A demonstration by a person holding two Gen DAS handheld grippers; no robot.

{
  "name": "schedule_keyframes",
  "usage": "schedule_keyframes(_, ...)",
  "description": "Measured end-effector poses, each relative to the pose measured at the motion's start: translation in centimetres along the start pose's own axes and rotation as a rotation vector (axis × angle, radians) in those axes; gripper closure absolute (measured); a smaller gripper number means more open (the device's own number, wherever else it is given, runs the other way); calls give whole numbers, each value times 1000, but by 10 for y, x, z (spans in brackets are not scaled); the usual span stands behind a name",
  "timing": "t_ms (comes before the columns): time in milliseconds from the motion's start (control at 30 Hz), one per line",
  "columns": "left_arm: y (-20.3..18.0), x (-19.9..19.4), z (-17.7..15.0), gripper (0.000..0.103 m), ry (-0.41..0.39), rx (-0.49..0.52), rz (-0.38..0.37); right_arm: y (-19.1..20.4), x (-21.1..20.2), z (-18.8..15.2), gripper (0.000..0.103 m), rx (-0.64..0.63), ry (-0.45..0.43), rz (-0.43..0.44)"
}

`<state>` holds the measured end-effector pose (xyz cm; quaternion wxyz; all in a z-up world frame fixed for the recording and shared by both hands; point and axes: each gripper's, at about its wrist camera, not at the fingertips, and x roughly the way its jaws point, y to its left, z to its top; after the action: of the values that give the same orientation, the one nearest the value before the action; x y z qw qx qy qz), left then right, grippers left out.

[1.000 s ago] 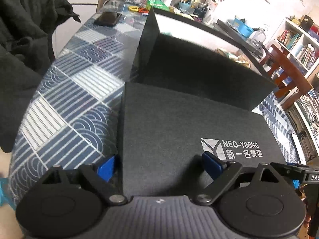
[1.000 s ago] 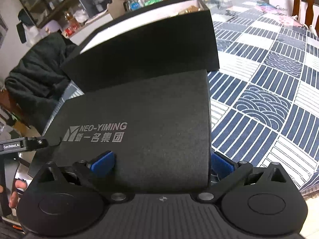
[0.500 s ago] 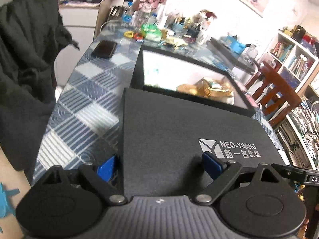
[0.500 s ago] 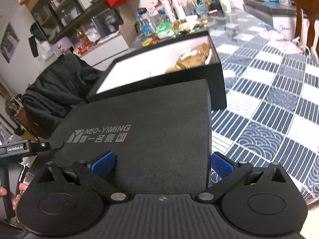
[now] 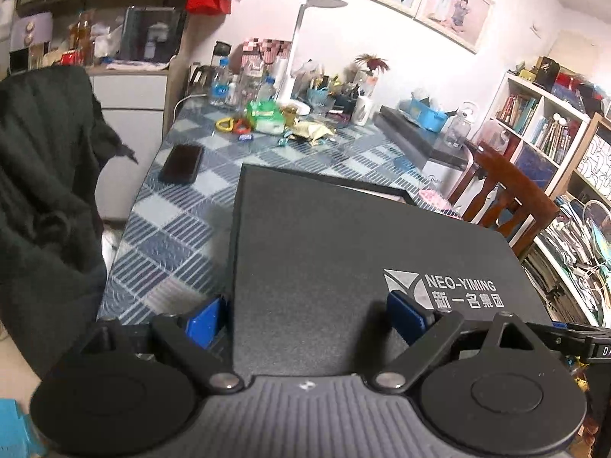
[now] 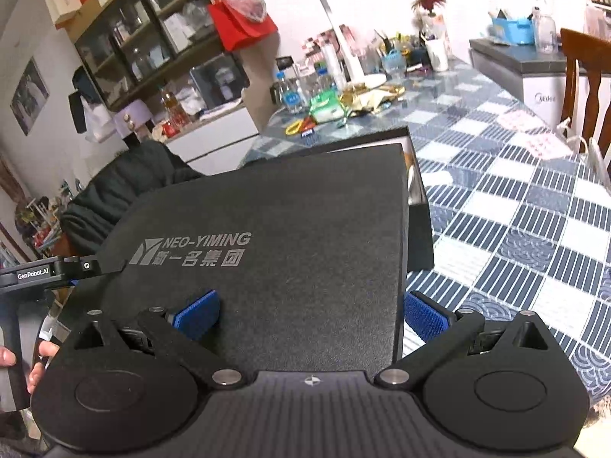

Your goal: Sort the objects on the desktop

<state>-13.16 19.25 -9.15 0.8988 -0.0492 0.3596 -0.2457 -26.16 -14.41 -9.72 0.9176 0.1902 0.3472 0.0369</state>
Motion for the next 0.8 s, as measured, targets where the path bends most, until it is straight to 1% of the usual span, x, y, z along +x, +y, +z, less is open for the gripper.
schedule_keyframes(167, -5, 6, 10, 0, -4, -15, 2, -4, 0, 14, 0, -12, -8, -4)
schedule_keyframes(400, -12, 17, 22, 0, -24, -51, 26, -12, 7, 35, 0, -32, 0, 18)
schedule_keyframes(600, -17, 30, 38, 0, -40, -73, 50, -23, 24, 67, 0, -65, 3, 48)
schedule_keyframes(800, -16, 43, 39, 0, -35, -109, 81, -33, 46, 83, 0, -80, 41, 74)
